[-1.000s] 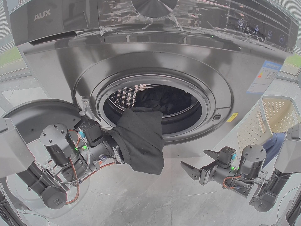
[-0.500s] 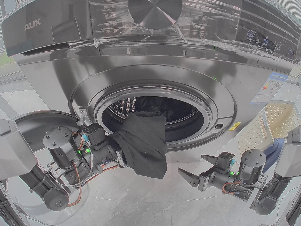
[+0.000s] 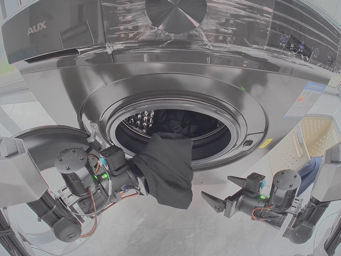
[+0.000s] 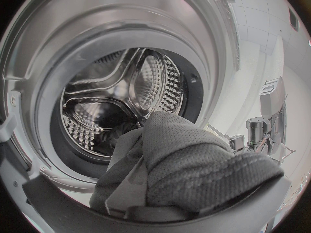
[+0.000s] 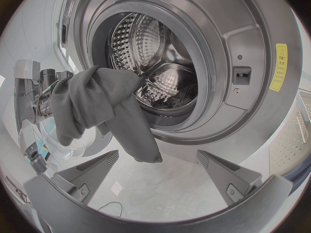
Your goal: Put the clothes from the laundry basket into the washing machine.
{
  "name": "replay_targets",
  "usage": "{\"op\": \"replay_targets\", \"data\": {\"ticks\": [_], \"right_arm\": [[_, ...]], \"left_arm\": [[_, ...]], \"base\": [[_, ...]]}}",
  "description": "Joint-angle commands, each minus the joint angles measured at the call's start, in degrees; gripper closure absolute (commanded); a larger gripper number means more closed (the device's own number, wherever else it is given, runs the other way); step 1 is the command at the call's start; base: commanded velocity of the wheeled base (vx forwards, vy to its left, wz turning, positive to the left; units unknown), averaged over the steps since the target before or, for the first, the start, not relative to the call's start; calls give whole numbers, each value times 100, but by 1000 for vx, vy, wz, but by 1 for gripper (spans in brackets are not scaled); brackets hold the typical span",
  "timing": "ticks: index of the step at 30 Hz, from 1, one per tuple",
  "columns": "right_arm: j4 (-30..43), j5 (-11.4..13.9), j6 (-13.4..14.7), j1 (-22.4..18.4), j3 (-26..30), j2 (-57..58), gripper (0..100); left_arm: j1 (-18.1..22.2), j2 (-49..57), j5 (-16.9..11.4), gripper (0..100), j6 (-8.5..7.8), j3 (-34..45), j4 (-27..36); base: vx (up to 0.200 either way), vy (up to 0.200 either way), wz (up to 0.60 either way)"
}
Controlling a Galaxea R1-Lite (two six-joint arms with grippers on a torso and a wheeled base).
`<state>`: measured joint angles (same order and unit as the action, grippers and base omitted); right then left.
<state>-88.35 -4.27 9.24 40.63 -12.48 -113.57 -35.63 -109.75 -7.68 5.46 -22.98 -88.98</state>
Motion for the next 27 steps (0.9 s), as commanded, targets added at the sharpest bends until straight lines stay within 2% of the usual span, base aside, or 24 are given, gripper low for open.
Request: {"op": "replay_targets", "data": {"ticks": [1, 3, 6, 7, 11, 12, 18, 27], "right_arm": [[-7, -13, 8, 103, 0, 19, 0], [-7, -13, 8, 112, -9, 19, 0], [-7, -4, 8, 103, 27, 10, 0], [-7, -4, 8, 103, 27, 10, 0], [-7, -4, 8, 112, 35, 10, 0], [-7, -4, 8, 112, 53, 19, 0], [-7, -4, 8, 112, 71, 28, 0], [-7, -4, 8, 147, 71, 10, 0]], "left_arm": [[-181, -99, 3, 100, -1, -58, -14], [-181, -266, 3, 100, -1, -225, -5], [-181, -943, 610, 100, -230, -884, -5], [-181, -1022, 671, 100, -265, -972, 3], [-154, -1400, 724, 100, -274, -1481, 3], [-128, -1637, 733, 100, -256, -1868, 3], [-40, -2191, 786, 100, -230, -2905, 82], [30, -2560, 794, 100, -212, -3898, 750]], "base": [[0, 0, 0], [0, 0, 0], [0, 0, 0], [0, 0, 0], [0, 0, 0], [0, 0, 0], [0, 0, 0], [0, 0, 0]]}}
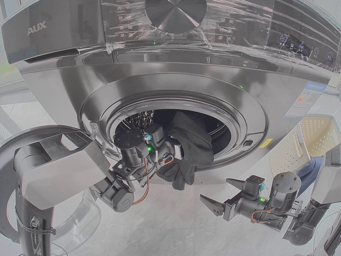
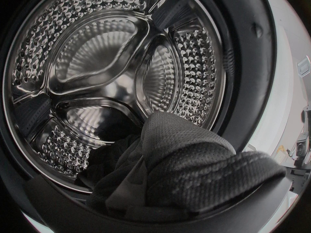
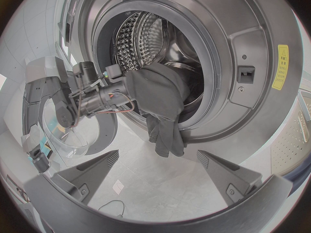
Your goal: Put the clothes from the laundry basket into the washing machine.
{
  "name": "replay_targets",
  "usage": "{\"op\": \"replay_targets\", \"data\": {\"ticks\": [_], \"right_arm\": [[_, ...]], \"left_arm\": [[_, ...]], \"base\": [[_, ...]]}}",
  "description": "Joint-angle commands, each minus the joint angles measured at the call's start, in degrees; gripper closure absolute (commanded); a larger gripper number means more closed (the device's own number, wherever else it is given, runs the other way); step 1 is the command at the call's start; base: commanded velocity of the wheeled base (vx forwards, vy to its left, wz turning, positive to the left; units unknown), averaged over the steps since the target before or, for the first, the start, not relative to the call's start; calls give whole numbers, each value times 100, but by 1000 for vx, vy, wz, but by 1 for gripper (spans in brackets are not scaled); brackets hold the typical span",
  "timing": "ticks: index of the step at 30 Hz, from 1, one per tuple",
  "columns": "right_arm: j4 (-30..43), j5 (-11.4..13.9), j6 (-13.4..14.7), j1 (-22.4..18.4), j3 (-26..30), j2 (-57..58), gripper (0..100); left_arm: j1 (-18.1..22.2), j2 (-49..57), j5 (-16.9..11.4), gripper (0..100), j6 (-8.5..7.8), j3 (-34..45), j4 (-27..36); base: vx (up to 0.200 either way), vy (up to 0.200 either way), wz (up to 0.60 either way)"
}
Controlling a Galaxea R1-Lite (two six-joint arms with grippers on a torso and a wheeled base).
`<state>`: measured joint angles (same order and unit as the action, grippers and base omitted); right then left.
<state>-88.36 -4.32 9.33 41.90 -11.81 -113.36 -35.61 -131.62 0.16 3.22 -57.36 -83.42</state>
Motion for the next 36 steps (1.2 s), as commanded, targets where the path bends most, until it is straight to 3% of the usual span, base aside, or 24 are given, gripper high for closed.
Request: {"op": "replay_targets", "data": {"ticks": [1, 11, 15, 17, 20, 26, 27, 29, 33, 36], "right_arm": [[-6, 1, -1, 20, 4, -11, 0], [3, 1, 8, 20, 4, -55, 0], [3, 10, 8, 20, 4, -46, 0], [3, 1, 8, 20, 4, -37, 0], [-6, 1, -1, 20, 4, -37, 0], [-6, 1, -1, 11, 4, -37, 0], [3, 1, -1, 11, 4, -37, 0], [3, 1, -1, 11, 4, -37, 0], [3, 1, -1, 11, 4, -46, 0], [3, 1, -1, 20, 4, -46, 0]], "left_arm": [[28, -373, 11, 100, 12, -461, 195], [133, -962, 327, 100, 47, -2306, 1346], [203, -1190, 582, 100, 109, -3062, 1689], [300, -1410, 863, 100, 206, -3800, 2031], [441, -1463, 951, 100, 285, -4214, 2242], [476, -1428, 977, 100, 434, -4214, 2330], [467, -1419, 977, 0, 443, -4196, 2322], [441, -1401, 977, 0, 460, -4178, 2313], [388, -1173, 986, 0, 654, -3757, 2348], [344, -971, 977, 0, 671, -3273, 2427]], "base": [[0, 0, 0], [0, 0, 0], [0, 0, 0], [0, 0, 0], [0, 0, 0], [0, 0, 0], [0, 0, 0], [0, 0, 0], [0, 0, 0], [0, 0, 0]]}}
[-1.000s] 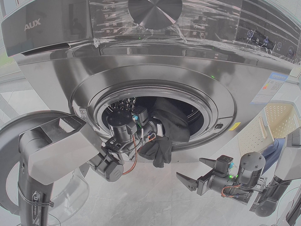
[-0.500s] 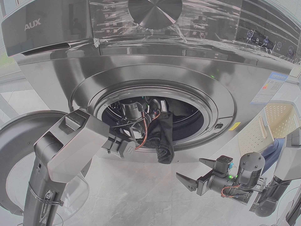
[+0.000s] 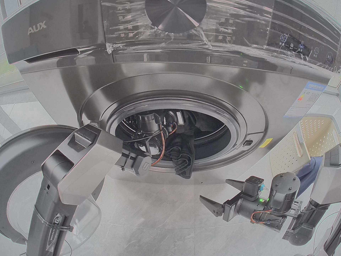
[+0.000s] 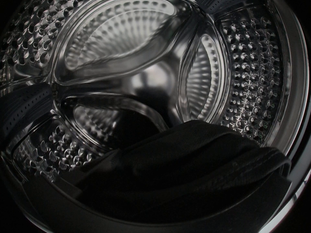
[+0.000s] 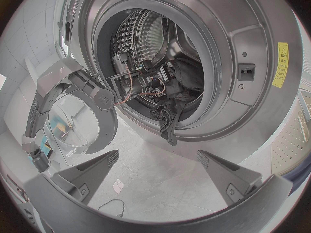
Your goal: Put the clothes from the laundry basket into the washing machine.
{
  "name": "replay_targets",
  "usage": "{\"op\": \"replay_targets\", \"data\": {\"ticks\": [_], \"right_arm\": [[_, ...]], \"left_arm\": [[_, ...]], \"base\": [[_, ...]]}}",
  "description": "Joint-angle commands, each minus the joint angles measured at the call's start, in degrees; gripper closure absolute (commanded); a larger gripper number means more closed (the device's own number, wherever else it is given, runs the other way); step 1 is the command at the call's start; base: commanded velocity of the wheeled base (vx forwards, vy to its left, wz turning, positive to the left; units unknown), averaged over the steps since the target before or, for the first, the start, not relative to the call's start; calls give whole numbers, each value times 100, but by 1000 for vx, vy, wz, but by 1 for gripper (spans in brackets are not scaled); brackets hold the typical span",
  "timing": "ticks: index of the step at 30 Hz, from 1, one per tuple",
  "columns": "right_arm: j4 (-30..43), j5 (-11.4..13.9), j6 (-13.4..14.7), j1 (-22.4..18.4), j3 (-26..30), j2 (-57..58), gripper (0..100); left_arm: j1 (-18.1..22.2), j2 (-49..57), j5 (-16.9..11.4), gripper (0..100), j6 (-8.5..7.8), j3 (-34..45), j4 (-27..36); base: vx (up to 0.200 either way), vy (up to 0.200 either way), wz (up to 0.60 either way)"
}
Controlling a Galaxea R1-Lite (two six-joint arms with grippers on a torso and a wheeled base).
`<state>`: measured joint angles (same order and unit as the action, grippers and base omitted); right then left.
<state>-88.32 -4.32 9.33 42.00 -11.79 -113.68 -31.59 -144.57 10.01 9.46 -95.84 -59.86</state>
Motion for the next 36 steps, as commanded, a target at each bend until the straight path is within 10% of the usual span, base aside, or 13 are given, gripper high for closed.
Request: {"op": "replay_targets", "data": {"ticks": [1, 18, 19, 27, 36], "right_arm": [[-1, 1, -1, 2, 1, -14, 0], [-10, 10, 17, 45, -8, -146, 0], [-10, 10, 8, 45, -8, -146, 0], [-10, 10, 8, 45, -25, -128, 0], [-10, 10, 8, 45, -52, -120, 0]], "left_arm": [[-58, 359, -8, 0, 47, 672, 71], [-129, 482, -271, 0, 12, 1824, 422], [-129, 456, -271, 100, 12, 1797, 440], [-129, 43, -192, 100, 91, 628, 554], [-102, -274, 71, 100, 618, -497, 501]], "base": [[0, 0, 0], [0, 0, 0], [0, 0, 0], [0, 0, 0], [0, 0, 0]]}}
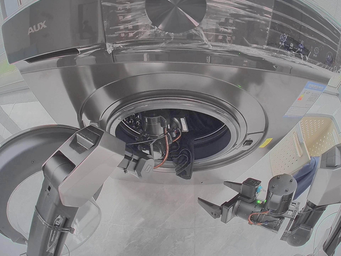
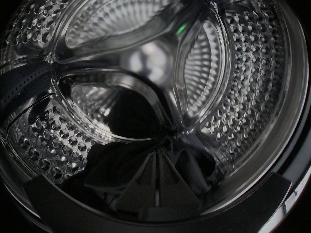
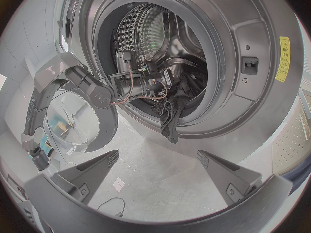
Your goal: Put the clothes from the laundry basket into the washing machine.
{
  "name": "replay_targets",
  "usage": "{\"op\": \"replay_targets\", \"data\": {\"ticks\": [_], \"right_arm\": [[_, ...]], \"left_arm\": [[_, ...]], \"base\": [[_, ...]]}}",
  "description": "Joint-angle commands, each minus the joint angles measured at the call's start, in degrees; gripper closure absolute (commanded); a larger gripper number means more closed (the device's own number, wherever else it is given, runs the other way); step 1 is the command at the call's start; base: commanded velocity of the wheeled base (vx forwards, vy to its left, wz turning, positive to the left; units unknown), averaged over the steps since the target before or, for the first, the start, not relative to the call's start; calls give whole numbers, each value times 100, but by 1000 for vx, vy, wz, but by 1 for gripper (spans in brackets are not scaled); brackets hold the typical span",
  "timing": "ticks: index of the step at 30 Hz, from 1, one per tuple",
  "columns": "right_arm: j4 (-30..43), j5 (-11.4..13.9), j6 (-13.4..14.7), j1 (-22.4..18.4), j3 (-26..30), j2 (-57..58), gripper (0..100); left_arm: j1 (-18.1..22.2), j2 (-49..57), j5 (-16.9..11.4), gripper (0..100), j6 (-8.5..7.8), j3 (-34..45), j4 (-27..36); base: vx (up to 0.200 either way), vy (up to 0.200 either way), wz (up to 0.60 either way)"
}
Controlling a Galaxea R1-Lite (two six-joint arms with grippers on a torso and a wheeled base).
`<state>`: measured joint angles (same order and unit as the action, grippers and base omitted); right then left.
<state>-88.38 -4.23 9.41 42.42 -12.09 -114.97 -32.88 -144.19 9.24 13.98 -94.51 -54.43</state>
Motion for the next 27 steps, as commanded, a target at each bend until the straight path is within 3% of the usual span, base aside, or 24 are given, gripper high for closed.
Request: {"op": "replay_targets", "data": {"ticks": [1, 9, 10, 14, 20, 23, 27], "right_arm": [[-4, 1, -1, 3, -21, 10, 0], [-4, 1, 8, 3, -21, 10, 0], [-4, 1, -1, 3, -21, 10, 0], [-4, 1, 8, 3, -4, 10, 0], [-4, 1, -1, 3, -12, 1, 0], [-4, 1, -1, 3, -4, 1, 0], [-4, 1, -1, 3, -4, 1, 0]], "left_arm": [[36, -338, 175, 100, 166, -709, -50], [36, -285, 236, 100, 166, -682, -68], [9, -215, 245, 0, 166, -542, -94], [-8, 295, 236, 0, 166, 267, -41], [-184, 1148, -309, 0, 149, 1884, 222], [-245, 1227, -353, 0, 105, 2156, 222], [-316, 1165, -362, 0, -115, 2385, 205]], "base": [[0, 0, 0], [0, 0, 0], [0, 0, 0], [0, 0, 0], [0, 0, 0], [0, 0, 0], [0, 0, 0]]}}
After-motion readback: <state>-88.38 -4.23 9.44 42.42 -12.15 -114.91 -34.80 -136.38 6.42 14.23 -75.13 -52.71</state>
